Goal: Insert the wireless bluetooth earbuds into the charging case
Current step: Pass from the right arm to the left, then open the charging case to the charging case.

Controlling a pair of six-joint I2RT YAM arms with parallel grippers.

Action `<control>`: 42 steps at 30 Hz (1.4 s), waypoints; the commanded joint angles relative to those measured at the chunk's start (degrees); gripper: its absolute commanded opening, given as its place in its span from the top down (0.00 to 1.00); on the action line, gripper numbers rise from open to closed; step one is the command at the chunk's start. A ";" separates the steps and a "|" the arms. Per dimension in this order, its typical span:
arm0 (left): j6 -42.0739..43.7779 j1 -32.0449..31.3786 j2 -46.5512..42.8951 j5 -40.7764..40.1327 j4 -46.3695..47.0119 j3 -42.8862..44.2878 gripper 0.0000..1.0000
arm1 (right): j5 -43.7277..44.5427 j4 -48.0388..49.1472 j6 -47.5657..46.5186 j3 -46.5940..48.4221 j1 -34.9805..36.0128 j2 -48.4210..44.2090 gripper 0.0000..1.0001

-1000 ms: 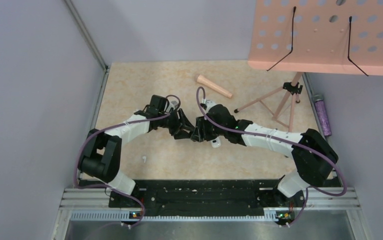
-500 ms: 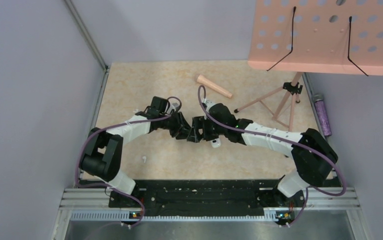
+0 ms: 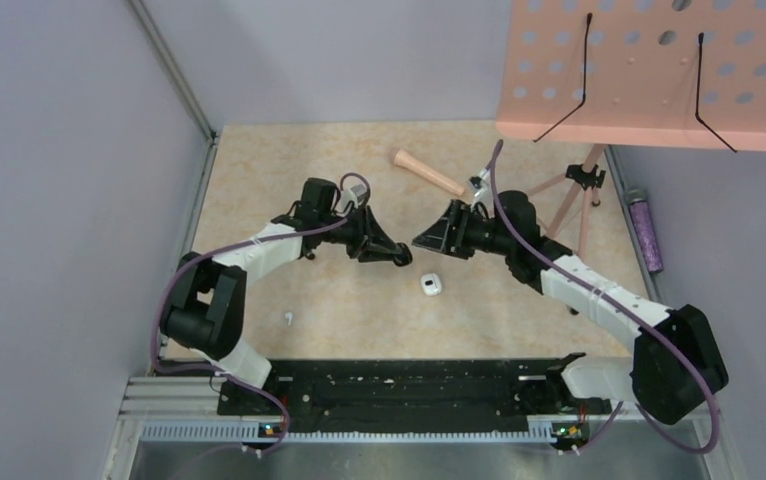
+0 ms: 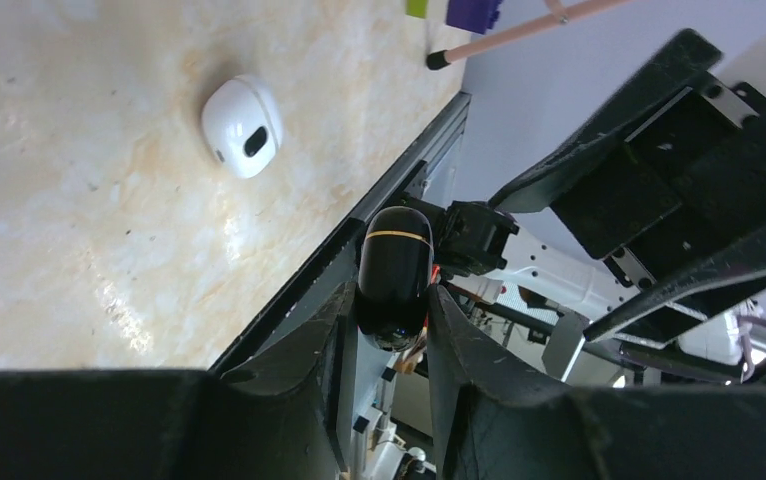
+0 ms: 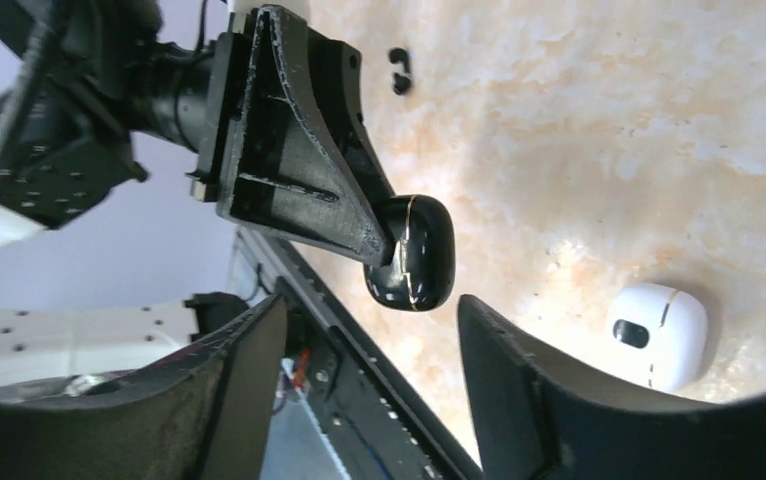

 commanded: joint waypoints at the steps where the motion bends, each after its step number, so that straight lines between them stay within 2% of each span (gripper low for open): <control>1: 1.89 0.07 -3.23 5.47 10.17 2.23 1.00 | -6.57 12.21 10.25 -3.80 -1.95 -2.77 0.40; 4: 2.31 0.08 -4.34 6.55 12.48 2.80 1.00 | -8.43 19.58 15.84 -6.83 -2.82 -3.00 0.40; 8: 1.99 0.05 -5.05 7.36 13.97 3.48 1.00 | -8.20 19.70 15.79 -7.39 -2.90 -2.01 0.40; 11: 1.64 0.06 -5.74 7.80 14.85 3.25 1.00 | -8.47 25.29 19.21 -9.67 -3.03 -1.25 0.39; 16: 1.39 0.07 -6.58 8.63 15.56 2.36 1.00 | -11.11 34.30 23.78 -10.14 -3.12 1.73 0.30; 22: 0.61 0.00 -7.10 9.72 16.76 1.52 1.00 | -11.86 39.55 25.82 -9.60 -3.04 4.06 0.28; 29: 0.51 -0.06 -7.28 10.41 16.70 1.06 1.00 | -15.74 57.11 36.01 -10.13 -3.06 9.08 0.28; 34: 2.83 0.00 -7.24 9.16 12.90 1.48 1.00 | -16.37 67.70 42.49 -11.93 -3.09 10.85 0.30; 38: 4.62 0.00 -7.15 8.18 10.58 1.61 1.00 | -15.92 67.83 41.92 -12.89 -3.01 9.07 0.31; 42: 7.40 -0.02 -6.64 7.35 5.96 2.30 1.00 | -15.34 59.92 37.26 -12.30 -3.12 5.26 0.31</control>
